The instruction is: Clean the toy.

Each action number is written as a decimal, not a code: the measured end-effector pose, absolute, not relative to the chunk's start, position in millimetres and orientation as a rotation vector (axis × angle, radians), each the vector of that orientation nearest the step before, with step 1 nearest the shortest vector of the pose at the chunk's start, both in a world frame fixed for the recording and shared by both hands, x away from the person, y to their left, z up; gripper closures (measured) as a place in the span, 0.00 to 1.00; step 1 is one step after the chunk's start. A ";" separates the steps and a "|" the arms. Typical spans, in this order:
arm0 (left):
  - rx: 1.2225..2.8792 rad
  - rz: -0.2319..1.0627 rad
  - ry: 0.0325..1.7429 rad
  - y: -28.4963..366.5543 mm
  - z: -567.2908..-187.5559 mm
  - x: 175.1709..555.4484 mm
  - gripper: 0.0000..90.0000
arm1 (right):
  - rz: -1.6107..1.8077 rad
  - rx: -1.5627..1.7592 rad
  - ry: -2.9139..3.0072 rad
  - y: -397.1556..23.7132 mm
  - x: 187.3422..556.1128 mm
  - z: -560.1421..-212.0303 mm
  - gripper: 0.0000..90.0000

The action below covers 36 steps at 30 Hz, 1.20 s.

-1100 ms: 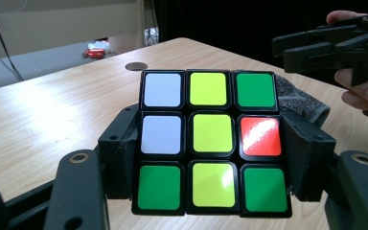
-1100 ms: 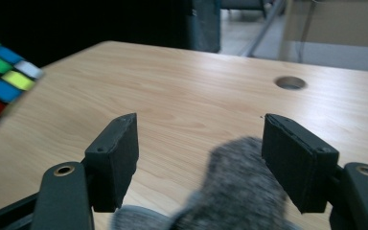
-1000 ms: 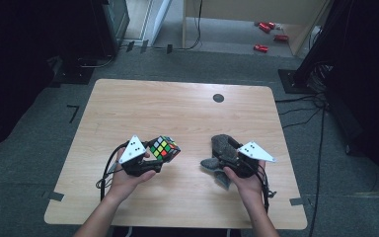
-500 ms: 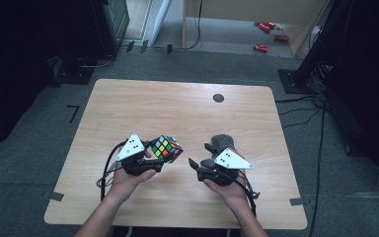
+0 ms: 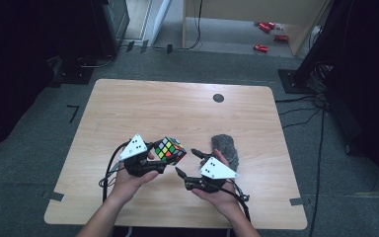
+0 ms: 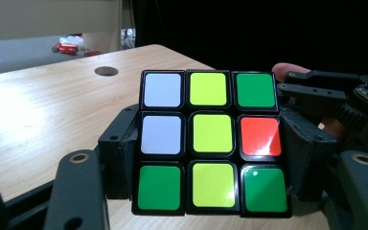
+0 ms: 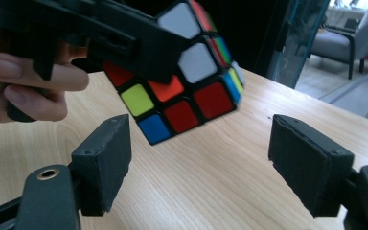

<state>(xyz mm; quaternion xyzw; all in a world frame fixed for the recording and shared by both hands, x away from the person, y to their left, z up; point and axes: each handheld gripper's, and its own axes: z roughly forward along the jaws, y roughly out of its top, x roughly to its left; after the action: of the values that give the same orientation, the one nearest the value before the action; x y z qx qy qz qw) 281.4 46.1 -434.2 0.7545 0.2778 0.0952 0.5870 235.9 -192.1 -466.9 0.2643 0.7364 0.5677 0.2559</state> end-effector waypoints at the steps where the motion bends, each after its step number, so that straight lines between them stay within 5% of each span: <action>1: 1.763 0.218 0.643 45.1 -434.2 281.2 0.39 | 1.536 0.704 1.995 -190.6 235.4 -467.6 0.26; 13: 1.771 0.161 0.694 37.5 -434.0 279.9 0.39 | 1.422 0.544 1.887 -177.9 233.1 -479.7 0.25; 30: 1.785 0.066 0.781 32.8 -438.0 283.7 0.39 | 1.305 0.418 1.854 -173.8 231.6 -487.2 0.37; 36: 1.718 0.121 0.704 39.7 -432.6 282.6 0.31 | 1.346 0.472 1.885 -179.7 232.2 -481.7 0.38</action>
<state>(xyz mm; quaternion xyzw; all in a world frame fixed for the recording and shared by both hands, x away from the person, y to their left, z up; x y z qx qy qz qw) 282.6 39.7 -432.6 0.7402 0.3035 0.0521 0.5977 232.2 -179.7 -481.7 0.1846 0.7380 0.5270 0.3789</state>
